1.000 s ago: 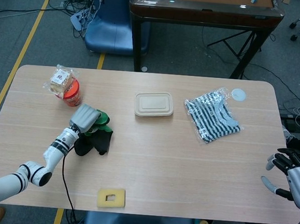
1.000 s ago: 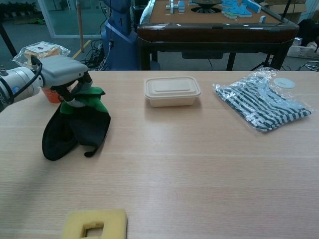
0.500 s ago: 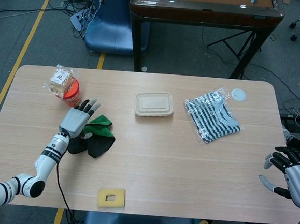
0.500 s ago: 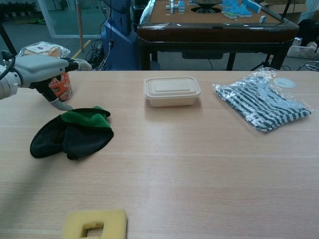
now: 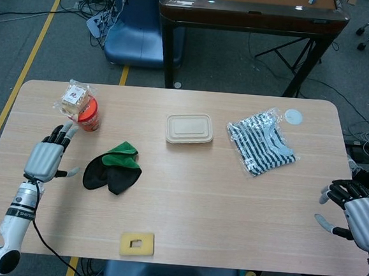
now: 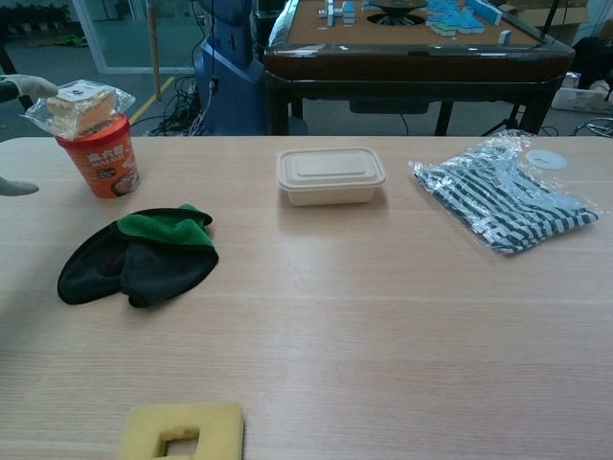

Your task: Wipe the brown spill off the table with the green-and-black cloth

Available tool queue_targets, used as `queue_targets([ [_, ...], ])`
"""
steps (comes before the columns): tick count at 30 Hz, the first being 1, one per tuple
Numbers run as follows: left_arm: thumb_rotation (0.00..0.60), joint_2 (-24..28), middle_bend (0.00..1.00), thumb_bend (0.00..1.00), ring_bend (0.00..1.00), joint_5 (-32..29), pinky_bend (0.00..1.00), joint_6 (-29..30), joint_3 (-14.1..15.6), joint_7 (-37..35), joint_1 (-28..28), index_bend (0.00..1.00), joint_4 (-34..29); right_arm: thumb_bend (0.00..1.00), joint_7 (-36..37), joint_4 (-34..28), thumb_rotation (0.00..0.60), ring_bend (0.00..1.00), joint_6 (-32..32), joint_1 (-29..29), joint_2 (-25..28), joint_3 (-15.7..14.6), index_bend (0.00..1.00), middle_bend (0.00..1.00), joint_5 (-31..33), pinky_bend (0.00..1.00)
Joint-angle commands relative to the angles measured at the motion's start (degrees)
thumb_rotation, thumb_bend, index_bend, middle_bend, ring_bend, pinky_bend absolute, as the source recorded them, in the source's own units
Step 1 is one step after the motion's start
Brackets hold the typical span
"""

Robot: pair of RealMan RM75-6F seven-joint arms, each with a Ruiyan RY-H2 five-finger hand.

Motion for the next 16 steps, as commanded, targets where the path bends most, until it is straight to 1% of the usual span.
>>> queue_targets([
  [1, 0.600, 3.0, 0.00, 0.13, 0.01, 0.7, 0.25, 4.1, 1.5, -1.8, 4.1, 0.00, -2.7, 0.29, 0.4, 0.5, 0.600, 0.24, -1.8, 1.0, -0.4, -0.3, 0.43, 0.36, -0.1, 0.22],
  [4, 0.600, 4.3, 0.00, 0.13, 0.01, 1.9, 0.25, 7.8, 2.6, -3.3, 7.4, 0.00, -3.7, 0.29, 0.3, 0.8, 0.600, 0.21, -3.5, 2.1, -1.0, -0.6, 0.34, 0.31, -0.5, 0.22],
  [6, 0.600, 4.9, 0.00, 0.13, 0.01, 2.8, 0.25, 10.1, 3.5, -4.4, 9.7, 0.00, -4.0, 0.29, 0.6, 1.0, 0.600, 0.20, -3.7, 2.6, -1.4, -0.6, 0.31, 0.29, -1.1, 0.22],
  [11, 0.600, 6.3, 0.00, 0.13, 0.01, 4.9, 0.25, 15.5, 5.3, -6.3, 14.8, 0.00, -5.6, 0.29, 0.3, 1.4, 0.600, 0.19, -3.8, 3.4, -2.3, -0.7, 0.30, 0.28, -2.3, 0.22],
  [16, 0.600, 6.2, 0.00, 0.13, 0.01, 7.7, 0.25, 19.4, 6.9, -6.9, 18.4, 0.00, -5.7, 0.29, -0.1, 1.8, 0.600, 0.19, -3.0, 3.5, -3.4, -0.9, 0.30, 0.28, -3.1, 0.22],
])
